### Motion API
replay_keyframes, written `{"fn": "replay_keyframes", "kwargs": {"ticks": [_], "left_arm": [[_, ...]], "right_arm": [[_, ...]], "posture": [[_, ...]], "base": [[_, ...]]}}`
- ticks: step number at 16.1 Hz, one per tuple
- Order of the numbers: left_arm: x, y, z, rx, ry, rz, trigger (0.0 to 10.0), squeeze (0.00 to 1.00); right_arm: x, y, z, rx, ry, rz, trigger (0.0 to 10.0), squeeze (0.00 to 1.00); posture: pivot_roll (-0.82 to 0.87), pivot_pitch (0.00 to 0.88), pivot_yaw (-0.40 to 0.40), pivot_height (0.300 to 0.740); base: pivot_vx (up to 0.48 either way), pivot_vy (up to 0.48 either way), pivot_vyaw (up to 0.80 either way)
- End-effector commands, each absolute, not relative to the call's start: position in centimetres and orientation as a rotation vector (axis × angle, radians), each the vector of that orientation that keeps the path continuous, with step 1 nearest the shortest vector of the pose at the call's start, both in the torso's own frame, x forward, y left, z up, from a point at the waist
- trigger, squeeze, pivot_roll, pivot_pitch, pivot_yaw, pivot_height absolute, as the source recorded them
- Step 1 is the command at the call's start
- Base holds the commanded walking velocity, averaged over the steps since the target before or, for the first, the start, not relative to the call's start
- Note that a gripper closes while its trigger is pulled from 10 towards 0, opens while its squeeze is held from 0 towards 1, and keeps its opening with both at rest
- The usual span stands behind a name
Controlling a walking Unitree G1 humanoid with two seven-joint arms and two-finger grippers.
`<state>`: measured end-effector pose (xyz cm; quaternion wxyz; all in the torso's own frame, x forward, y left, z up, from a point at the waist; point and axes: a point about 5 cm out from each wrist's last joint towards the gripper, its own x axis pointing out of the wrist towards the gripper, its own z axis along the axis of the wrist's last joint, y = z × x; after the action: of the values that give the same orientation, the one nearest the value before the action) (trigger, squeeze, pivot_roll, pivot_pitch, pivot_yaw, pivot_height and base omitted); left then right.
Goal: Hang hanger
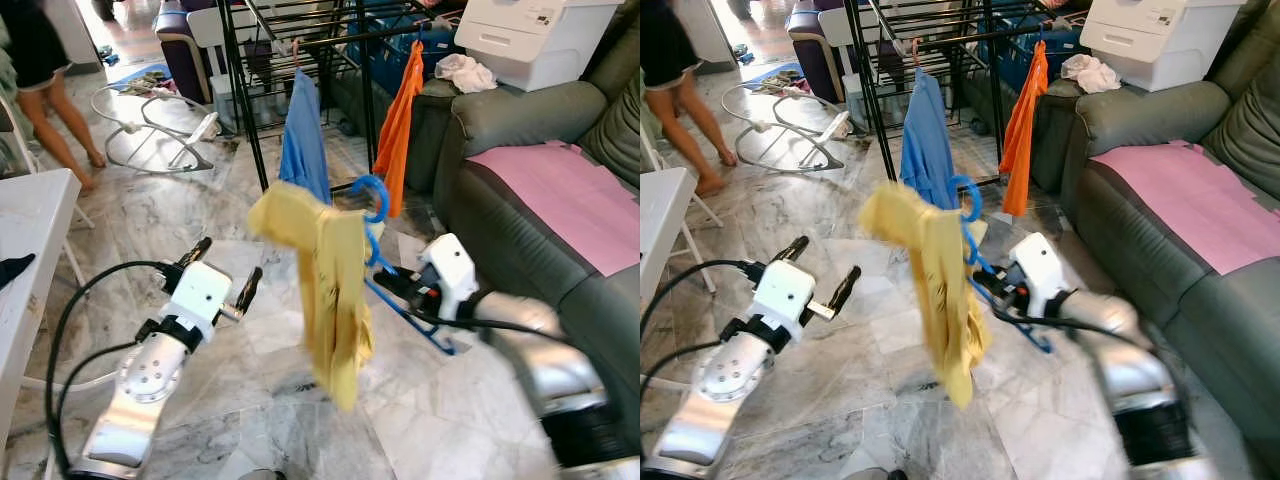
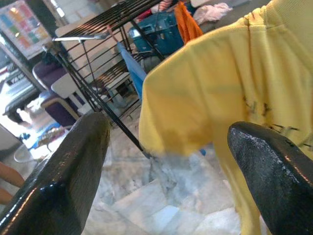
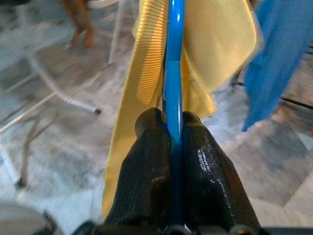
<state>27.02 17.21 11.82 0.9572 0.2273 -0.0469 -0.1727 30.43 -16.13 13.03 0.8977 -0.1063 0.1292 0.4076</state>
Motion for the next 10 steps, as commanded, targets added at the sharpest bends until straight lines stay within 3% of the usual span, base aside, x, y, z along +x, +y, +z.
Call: {"fn": "replay_keyframes", "kwargs": {"ticks": [1, 4, 10], "left_arm": [[26.8, 17.2, 11.3, 0.485, -0.069, -0.394, 10.0, 0.00], [26.1, 17.8, 11.1, 0.546, -0.069, -0.489, 10.0, 0.00], [25.3, 17.8, 10.7, 0.593, -0.049, -0.688, 10.0, 0.00]], "right_arm": [[30.4, -15.3, 14.2, -0.236, 0.220, 0.951, 10.0, 0.00], [28.9, -16.3, 14.4, -0.292, 0.267, 1.161, 10.0, 0.00], [28.3, -17.0, 15.1, -0.407, 0.244, 1.329, 10.0, 0.00]], "posture": [[-0.05, 0.040, 0.040, 0.740], [-0.05, 0.044, 0.040, 0.740], [-0.05, 0.047, 0.042, 0.740]], "base": [[0.000, 0.000, 0.00], [0.000, 0.000, 0.00], [0.000, 0.000, 0.00]]}}
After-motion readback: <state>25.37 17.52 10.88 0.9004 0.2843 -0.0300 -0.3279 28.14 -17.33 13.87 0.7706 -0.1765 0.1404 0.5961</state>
